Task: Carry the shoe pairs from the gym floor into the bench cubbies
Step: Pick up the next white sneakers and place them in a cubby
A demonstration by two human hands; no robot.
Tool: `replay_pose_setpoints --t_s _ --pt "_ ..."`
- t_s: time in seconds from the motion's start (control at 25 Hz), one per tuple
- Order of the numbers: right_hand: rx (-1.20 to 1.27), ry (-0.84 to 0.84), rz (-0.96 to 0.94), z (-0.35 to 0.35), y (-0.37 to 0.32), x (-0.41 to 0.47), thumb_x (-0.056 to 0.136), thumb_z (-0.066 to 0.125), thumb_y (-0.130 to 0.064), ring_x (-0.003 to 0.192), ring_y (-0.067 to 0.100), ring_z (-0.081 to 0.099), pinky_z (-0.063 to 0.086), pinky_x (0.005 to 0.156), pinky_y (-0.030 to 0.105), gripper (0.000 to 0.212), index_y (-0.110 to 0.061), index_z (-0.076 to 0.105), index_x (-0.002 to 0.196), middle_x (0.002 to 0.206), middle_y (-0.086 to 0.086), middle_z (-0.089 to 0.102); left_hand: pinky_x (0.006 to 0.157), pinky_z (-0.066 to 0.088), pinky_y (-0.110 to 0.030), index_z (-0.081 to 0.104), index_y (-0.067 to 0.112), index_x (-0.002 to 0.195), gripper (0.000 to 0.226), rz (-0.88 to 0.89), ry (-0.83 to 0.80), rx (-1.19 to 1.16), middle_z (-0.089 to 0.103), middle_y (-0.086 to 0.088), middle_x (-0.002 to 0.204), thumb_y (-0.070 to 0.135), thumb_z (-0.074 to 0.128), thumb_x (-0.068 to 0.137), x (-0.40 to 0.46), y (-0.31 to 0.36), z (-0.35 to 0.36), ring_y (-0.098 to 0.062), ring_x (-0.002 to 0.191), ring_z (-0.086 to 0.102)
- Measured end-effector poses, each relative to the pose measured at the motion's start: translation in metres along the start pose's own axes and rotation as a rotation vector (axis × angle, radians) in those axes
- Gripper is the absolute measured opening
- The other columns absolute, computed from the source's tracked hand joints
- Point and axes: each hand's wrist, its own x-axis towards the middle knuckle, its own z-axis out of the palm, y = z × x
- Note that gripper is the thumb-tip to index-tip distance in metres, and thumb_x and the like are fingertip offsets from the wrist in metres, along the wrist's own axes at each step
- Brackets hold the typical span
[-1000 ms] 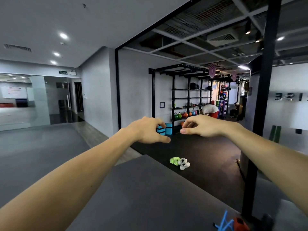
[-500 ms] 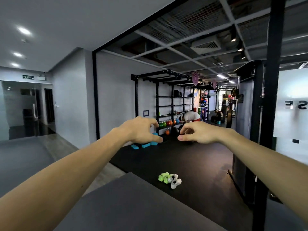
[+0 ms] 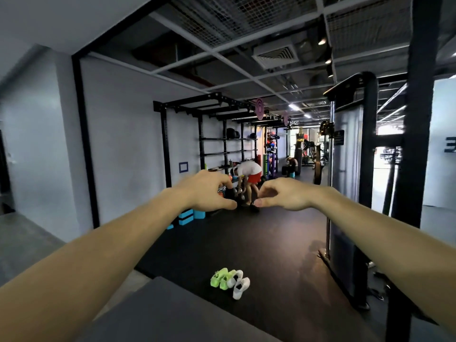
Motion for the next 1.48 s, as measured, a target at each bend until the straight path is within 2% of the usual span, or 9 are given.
replay_pose_setpoints --t_s 0.12,0.32,0.64,0.8,1.0,1.28,1.48 --pt "0.019 0.024 0.007 -0.005 0.035 0.082 0.082 0.058 -0.059 0.102 0.013 0.057 0.048 0.092 0.033 0.047 -0.023 0.058 0.114 0.112 -0.003 0.06 0.09 0.044 -0.03 0.049 0.029 0.13 0.056 -0.002 0.019 -0.016 0.053 0.003 0.13 0.058 0.06 0.083 0.076 -0.04 0.023 -0.015 0.115 0.051" --pt "0.017 0.004 0.032 0.015 0.087 0.203 0.083 0.058 -0.056 0.098 0.013 0.058 0.049 0.087 0.031 0.046 -0.021 0.06 0.112 0.108 -0.003 0.061 0.094 0.047 -0.038 0.051 0.034 0.127 0.056 0.011 0.017 -0.014 0.054 0.004 0.131 0.064 0.059 0.08 0.194 -0.113 0.073 -0.016 0.116 0.052" --pt "-0.054 0.045 0.152 0.031 0.181 0.394 0.085 0.059 -0.053 0.105 0.017 0.057 0.048 0.096 0.039 0.044 -0.017 0.06 0.111 0.112 0.001 0.061 0.088 0.051 -0.04 0.054 0.034 0.123 0.054 0.143 0.018 0.028 0.057 0.008 0.12 0.063 0.059 0.079 0.393 -0.244 0.134 -0.014 0.106 0.055" --pt "-0.043 0.086 0.221 0.035 0.228 0.479 0.085 0.057 -0.053 0.105 0.016 0.056 0.046 0.091 0.031 0.043 -0.019 0.06 0.111 0.111 -0.002 0.059 0.075 0.047 -0.029 0.056 0.035 0.122 0.052 0.214 0.035 -0.025 0.058 0.007 0.117 0.062 0.061 0.079 0.489 -0.292 0.169 -0.01 0.09 0.053" --pt "-0.051 0.104 0.261 0.049 0.294 0.587 0.085 0.058 -0.053 0.105 0.015 0.055 0.043 0.087 0.027 0.044 -0.02 0.058 0.114 0.112 -0.002 0.058 0.088 0.051 -0.035 0.054 0.037 0.122 0.056 0.249 -0.023 -0.089 0.061 0.008 0.12 0.065 0.063 0.074 0.609 -0.347 0.233 -0.013 0.103 0.057" --pt "-0.027 0.106 0.268 0.066 0.413 0.759 0.087 0.058 -0.051 0.107 0.016 0.054 0.04 0.085 0.027 0.043 -0.018 0.06 0.113 0.115 0.0 0.058 0.087 0.052 -0.038 0.051 0.04 0.124 0.058 0.244 -0.052 -0.063 0.06 0.011 0.117 0.068 0.06 0.074 0.792 -0.431 0.306 -0.012 0.102 0.057" --pt "-0.069 0.078 0.28 0.082 0.469 0.864 0.088 0.055 -0.052 0.099 0.013 0.046 0.034 0.083 0.027 0.044 -0.018 0.059 0.115 0.112 -0.004 0.051 0.088 0.05 -0.043 0.048 0.041 0.127 0.061 0.243 -0.053 -0.06 0.057 0.012 0.117 0.07 0.057 0.075 0.892 -0.48 0.351 -0.014 0.105 0.056"
